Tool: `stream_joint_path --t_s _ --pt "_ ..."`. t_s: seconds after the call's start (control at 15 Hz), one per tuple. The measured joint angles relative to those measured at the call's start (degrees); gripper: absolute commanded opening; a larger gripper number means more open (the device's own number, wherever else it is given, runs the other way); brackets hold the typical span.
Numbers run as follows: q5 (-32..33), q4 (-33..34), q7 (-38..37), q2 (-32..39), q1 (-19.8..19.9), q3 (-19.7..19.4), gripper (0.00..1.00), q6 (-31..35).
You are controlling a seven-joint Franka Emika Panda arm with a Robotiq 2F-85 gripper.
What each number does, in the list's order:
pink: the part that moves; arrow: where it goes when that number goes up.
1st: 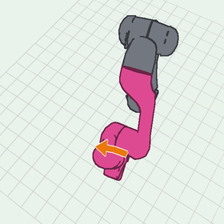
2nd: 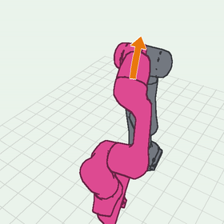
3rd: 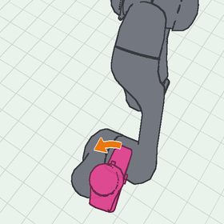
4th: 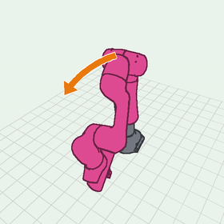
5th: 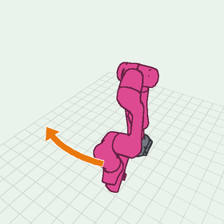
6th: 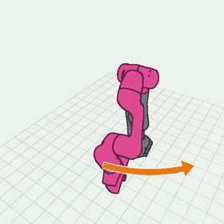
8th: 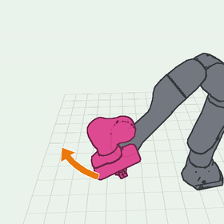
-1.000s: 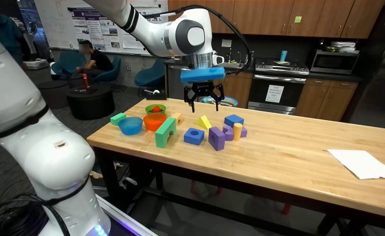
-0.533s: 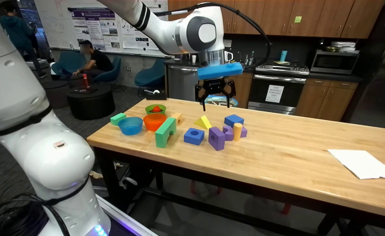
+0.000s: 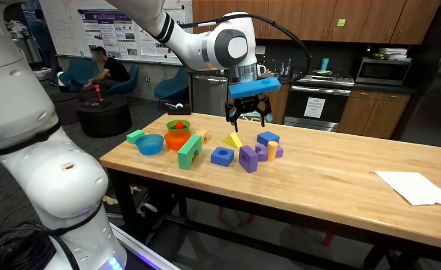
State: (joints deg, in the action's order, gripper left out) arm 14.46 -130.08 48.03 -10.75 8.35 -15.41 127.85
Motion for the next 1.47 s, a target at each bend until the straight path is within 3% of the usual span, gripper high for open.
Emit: stream_joint_path --t_s 0.4,1.47 --pt "-1.49 0.00 2.54 0.39 -0.29 0.12 1.00 -0.78" --pt "-14.44 4.07 33.05 8.17 1.21 -0.10 1.00 -2.05"
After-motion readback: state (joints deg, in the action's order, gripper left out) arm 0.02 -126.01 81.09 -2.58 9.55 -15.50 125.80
